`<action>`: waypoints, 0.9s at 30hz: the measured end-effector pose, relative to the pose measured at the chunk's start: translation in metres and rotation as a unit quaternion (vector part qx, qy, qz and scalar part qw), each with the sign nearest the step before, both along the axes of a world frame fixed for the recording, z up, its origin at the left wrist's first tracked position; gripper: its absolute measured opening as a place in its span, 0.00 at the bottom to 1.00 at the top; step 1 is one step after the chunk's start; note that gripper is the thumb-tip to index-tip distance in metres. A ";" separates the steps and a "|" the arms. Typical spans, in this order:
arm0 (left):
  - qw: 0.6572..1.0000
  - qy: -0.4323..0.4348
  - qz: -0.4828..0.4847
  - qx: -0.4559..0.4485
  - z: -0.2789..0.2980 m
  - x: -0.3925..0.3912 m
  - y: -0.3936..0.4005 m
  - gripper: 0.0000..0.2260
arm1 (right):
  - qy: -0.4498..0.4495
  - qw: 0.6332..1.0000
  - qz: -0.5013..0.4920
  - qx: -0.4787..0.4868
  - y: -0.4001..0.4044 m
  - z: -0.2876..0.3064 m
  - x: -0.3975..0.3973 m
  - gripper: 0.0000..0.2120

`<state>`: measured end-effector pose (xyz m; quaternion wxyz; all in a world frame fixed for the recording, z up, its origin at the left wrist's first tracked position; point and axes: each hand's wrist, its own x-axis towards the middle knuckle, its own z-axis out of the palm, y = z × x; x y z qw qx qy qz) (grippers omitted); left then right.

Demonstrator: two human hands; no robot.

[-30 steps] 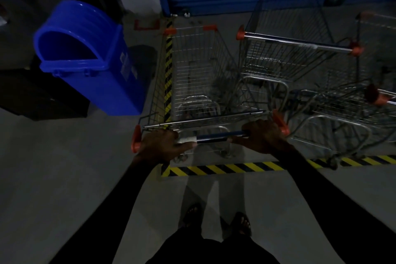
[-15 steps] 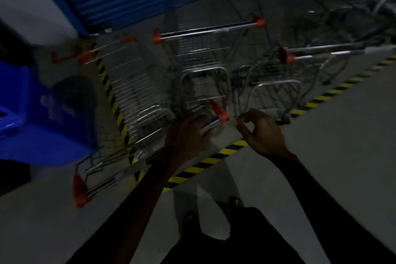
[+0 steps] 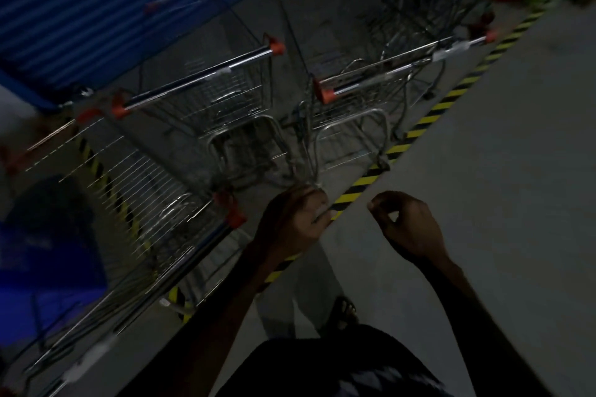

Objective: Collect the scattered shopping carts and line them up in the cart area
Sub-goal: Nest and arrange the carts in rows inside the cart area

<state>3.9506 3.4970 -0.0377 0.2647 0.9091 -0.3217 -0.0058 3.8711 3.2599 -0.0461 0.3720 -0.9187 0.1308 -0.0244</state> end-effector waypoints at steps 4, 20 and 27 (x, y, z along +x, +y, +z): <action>1.000 -0.001 -0.004 0.001 0.001 0.024 -0.035 0.13 | 0.003 1.000 -0.023 -0.003 -0.039 0.004 0.020 0.13; 0.991 -0.033 0.127 -0.026 0.016 0.180 -0.063 0.10 | -0.009 0.994 0.065 -0.084 -0.112 0.030 0.205 0.15; 0.979 -0.173 0.086 -0.072 -0.004 0.234 -0.118 0.10 | -0.044 0.963 0.145 -0.223 -0.137 0.027 0.293 0.28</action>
